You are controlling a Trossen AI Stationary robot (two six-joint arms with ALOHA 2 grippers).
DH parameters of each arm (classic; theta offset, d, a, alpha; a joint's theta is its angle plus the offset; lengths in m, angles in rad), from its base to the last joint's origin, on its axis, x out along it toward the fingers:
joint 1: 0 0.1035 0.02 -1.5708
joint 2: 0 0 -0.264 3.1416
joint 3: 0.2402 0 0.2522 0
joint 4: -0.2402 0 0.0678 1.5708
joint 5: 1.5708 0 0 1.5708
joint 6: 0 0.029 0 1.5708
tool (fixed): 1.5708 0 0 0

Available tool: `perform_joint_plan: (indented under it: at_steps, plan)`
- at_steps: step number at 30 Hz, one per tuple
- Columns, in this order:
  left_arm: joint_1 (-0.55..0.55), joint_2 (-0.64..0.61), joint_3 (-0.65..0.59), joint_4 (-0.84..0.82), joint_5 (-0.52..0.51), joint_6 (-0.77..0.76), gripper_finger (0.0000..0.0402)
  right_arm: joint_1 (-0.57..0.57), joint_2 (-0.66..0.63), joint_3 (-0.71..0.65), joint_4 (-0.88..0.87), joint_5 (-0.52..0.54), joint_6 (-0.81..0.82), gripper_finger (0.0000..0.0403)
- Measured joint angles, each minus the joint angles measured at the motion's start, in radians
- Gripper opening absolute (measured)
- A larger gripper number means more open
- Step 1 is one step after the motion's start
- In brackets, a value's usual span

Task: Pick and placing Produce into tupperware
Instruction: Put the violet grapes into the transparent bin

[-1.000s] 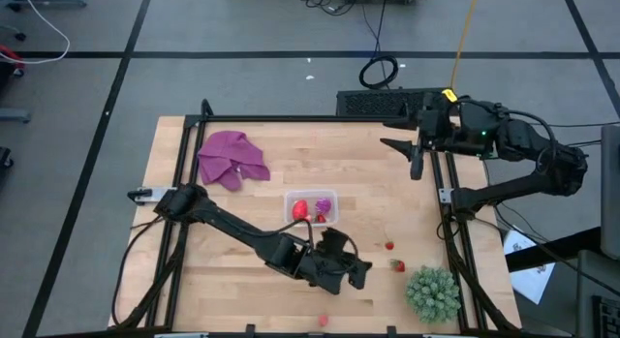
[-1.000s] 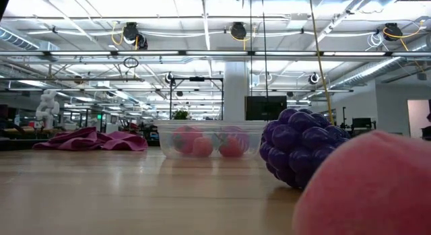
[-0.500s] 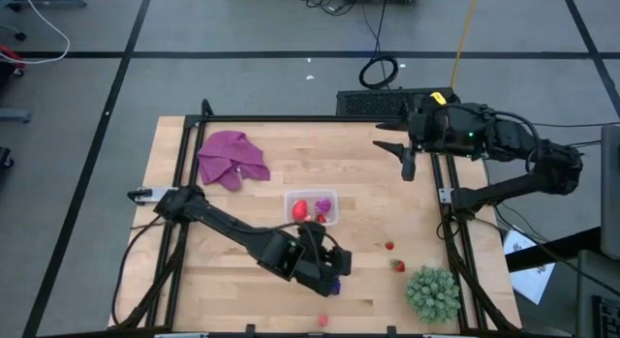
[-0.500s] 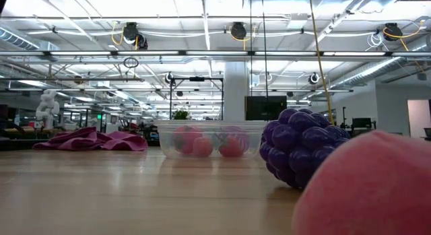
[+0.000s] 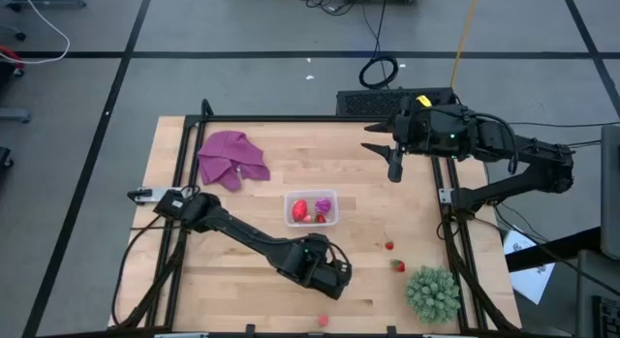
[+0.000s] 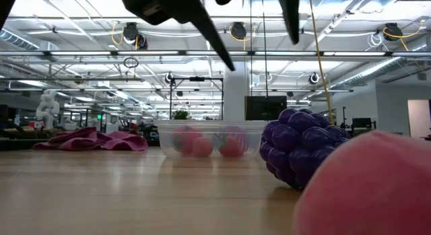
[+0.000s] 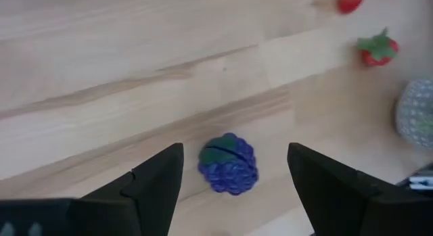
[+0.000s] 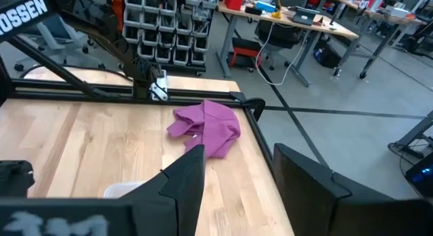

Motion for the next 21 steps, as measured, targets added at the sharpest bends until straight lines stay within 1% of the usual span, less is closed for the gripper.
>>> perform_joint_plan:
  at_steps: [10,15,21]
  plan:
    - [-0.008,0.0,-0.014,0.079,-0.012,0.071,0.0269,0.0,0.036,0.0,0.0,0.0,0.003,0.0165]
    - [-0.018,0.0,-0.014,0.104,-0.048,0.102,0.0269,0.0,0.036,0.0,0.0,0.0,0.003,0.0165]
    - [-0.018,0.0,-0.014,0.104,-0.015,0.099,0.0269,0.0,0.032,0.0,0.0,0.001,0.003,0.0165]
